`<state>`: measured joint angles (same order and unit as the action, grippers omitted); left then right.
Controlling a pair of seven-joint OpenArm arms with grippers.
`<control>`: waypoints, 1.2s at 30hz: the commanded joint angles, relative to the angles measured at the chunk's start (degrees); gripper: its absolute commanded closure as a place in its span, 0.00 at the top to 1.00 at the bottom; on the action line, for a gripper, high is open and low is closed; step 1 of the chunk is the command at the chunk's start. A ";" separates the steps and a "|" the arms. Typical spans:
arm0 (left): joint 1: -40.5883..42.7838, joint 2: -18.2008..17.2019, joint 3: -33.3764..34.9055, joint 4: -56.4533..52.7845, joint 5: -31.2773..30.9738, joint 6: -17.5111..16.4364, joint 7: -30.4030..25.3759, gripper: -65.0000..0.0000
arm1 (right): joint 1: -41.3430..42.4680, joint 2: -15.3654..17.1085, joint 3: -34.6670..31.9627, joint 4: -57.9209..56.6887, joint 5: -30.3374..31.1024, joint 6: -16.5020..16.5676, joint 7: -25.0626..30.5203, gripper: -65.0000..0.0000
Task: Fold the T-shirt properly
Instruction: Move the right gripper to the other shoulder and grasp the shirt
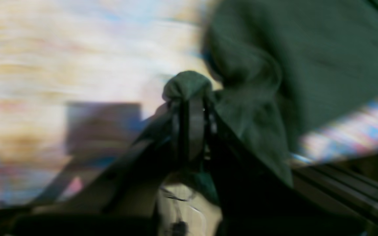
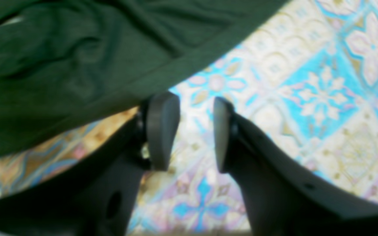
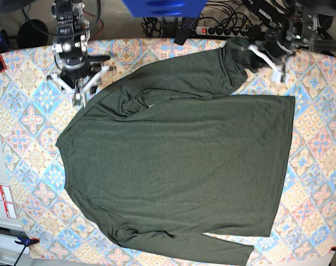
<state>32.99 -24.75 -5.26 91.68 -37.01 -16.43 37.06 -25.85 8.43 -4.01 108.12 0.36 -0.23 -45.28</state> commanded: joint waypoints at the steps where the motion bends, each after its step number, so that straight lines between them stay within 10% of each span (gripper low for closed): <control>1: 0.46 -0.35 -0.24 1.46 -0.92 -1.03 -1.15 0.00 | 2.59 0.32 0.10 1.03 0.12 0.19 1.36 0.36; 36: 4.33 -0.43 -5.95 8.23 -1.01 -1.03 -1.50 0.00 | 20.44 0.32 8.63 -25.26 0.21 0.54 -0.13 0.38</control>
<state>36.97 -24.49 -10.74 98.85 -37.58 -17.23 36.47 -6.79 8.21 4.51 81.78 0.49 0.21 -46.70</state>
